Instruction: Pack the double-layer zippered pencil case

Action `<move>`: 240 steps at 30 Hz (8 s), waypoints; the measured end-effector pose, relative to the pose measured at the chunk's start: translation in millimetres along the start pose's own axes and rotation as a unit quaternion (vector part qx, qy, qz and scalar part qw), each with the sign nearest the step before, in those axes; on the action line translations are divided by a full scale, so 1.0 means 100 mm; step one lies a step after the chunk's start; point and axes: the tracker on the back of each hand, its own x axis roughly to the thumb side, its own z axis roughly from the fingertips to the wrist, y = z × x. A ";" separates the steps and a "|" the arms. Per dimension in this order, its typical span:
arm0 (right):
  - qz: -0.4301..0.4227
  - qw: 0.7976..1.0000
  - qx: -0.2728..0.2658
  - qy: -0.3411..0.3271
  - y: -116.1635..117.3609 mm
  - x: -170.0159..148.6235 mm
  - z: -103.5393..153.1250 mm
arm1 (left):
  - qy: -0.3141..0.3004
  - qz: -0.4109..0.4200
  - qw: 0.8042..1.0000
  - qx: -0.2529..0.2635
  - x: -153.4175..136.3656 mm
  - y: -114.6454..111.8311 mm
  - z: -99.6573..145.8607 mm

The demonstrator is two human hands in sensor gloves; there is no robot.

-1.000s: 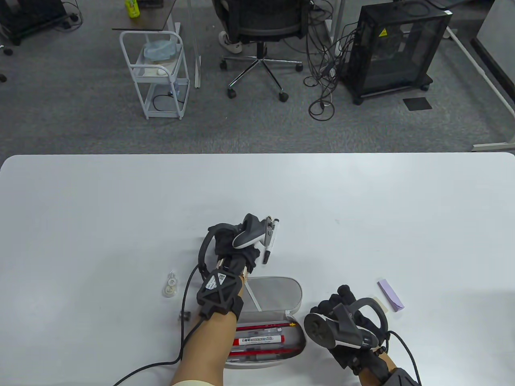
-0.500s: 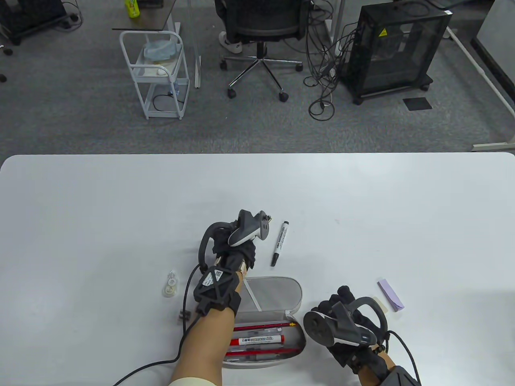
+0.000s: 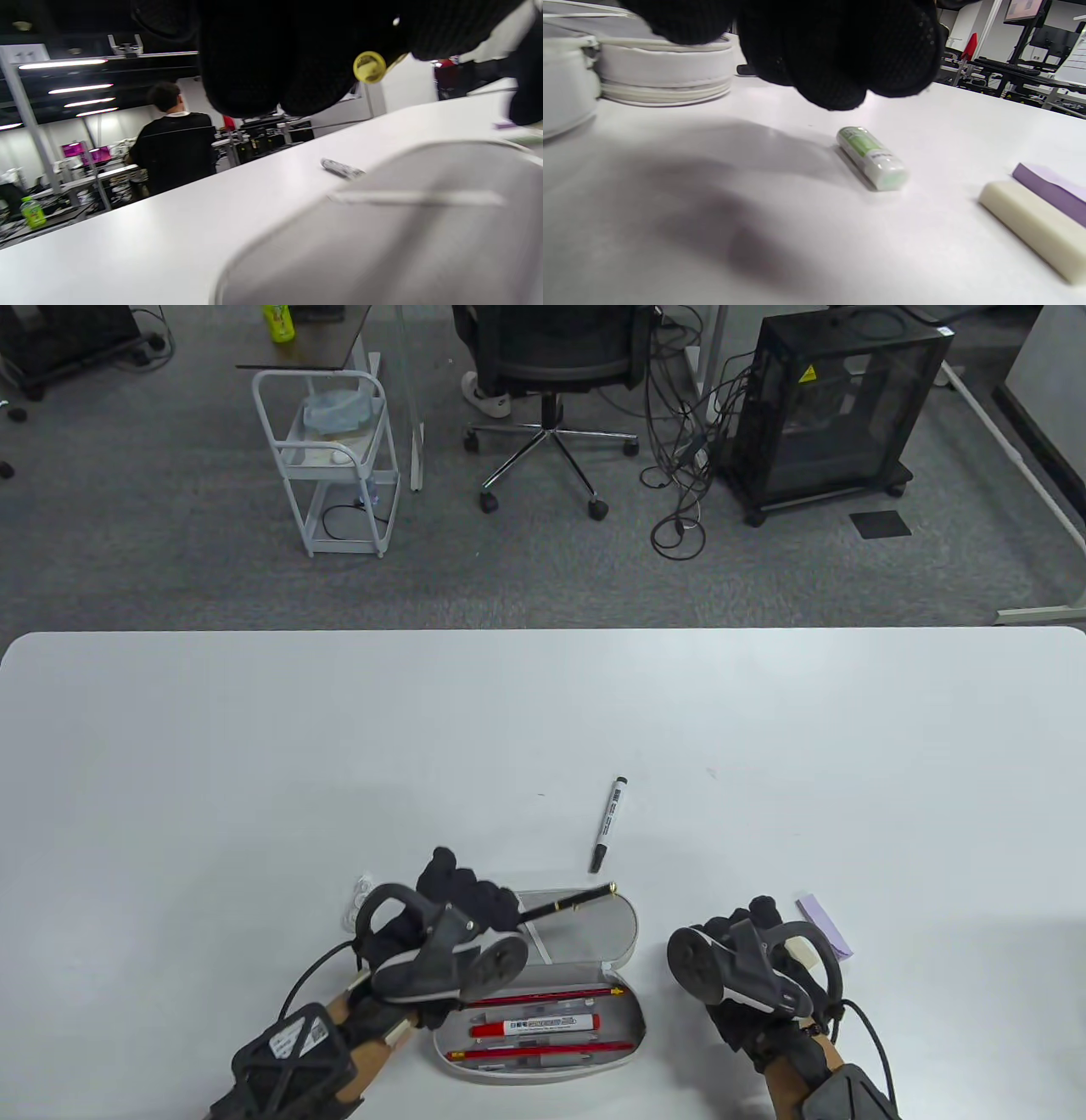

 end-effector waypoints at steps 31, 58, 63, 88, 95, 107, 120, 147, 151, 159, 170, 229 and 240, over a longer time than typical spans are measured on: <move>-0.014 0.987 -0.002 0.161 0.06 -0.24 -0.32 | -0.021 -0.014 1.000 -0.004 0.20 -0.28 0.60; -0.007 0.916 0.241 0.320 0.28 0.03 -1.68 | 0.012 0.033 0.999 0.025 -0.09 -0.17 0.72; -0.026 0.915 0.246 0.319 0.28 0.03 -1.68 | 0.012 0.039 0.999 0.018 -0.07 -0.19 0.70; 0.179 0.953 -0.190 -0.150 -0.44 1.54 0.22 | 0.068 0.052 0.996 0.025 -0.39 -0.20 0.72; 0.197 0.952 -0.149 -0.181 -0.03 1.69 0.23 | 0.074 0.051 0.996 0.015 -0.38 -0.22 0.72; 0.126 0.973 -0.131 -0.145 -0.06 1.49 0.16 | 0.075 0.049 0.996 0.009 -0.37 -0.24 0.70; -0.065 0.948 -0.092 0.297 0.04 -0.83 0.05 | 0.075 0.054 0.996 0.004 -0.38 -0.26 0.69; -0.112 0.943 -0.081 0.302 0.15 -0.90 0.01 | 0.079 0.056 0.995 0.002 -0.36 -0.31 0.66; -0.057 0.980 -0.138 0.135 -0.16 -0.03 -0.07 | 0.067 0.051 0.996 0.000 -0.30 -0.34 0.61; 0.187 0.975 -0.108 -0.044 -0.25 1.16 -0.33 | 0.024 0.027 0.999 0.020 -0.17 -0.33 0.56; 0.086 0.989 -0.120 -0.014 -0.07 0.98 -0.37 | -0.010 -0.026 1.000 -0.004 -0.11 -0.37 0.43; -0.069 0.992 0.097 0.040 -0.32 0.41 -0.14 | 0.043 0.097 0.965 -0.240 -0.47 -0.66 -0.39; -0.108 0.973 0.205 0.011 0.14 0.25 0.01 | 0.046 0.125 0.974 -0.185 -0.45 -0.79 -0.63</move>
